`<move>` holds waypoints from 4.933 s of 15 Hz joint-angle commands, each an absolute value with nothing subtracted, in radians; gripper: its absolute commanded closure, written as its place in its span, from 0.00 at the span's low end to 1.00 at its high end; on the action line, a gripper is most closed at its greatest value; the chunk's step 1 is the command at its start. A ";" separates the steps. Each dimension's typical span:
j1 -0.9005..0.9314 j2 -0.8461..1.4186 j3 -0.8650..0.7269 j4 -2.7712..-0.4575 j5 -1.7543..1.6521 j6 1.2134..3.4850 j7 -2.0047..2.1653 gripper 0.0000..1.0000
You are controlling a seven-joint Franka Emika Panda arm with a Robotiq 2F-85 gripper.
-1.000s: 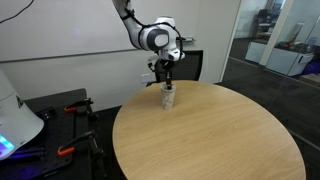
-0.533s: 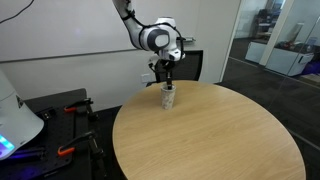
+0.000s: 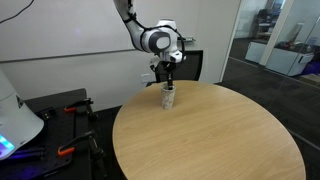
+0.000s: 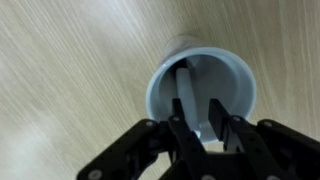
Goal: Remove the marker from the cup and put it on the table
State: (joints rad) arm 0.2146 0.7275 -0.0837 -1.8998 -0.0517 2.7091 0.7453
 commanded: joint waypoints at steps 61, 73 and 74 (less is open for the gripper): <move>0.081 0.428 -0.183 -2.043 -0.157 2.671 1.081 0.95; -0.047 0.653 -0.118 -1.774 0.123 2.516 0.914 0.95; -0.056 0.668 -0.110 -1.757 0.139 2.504 0.883 0.95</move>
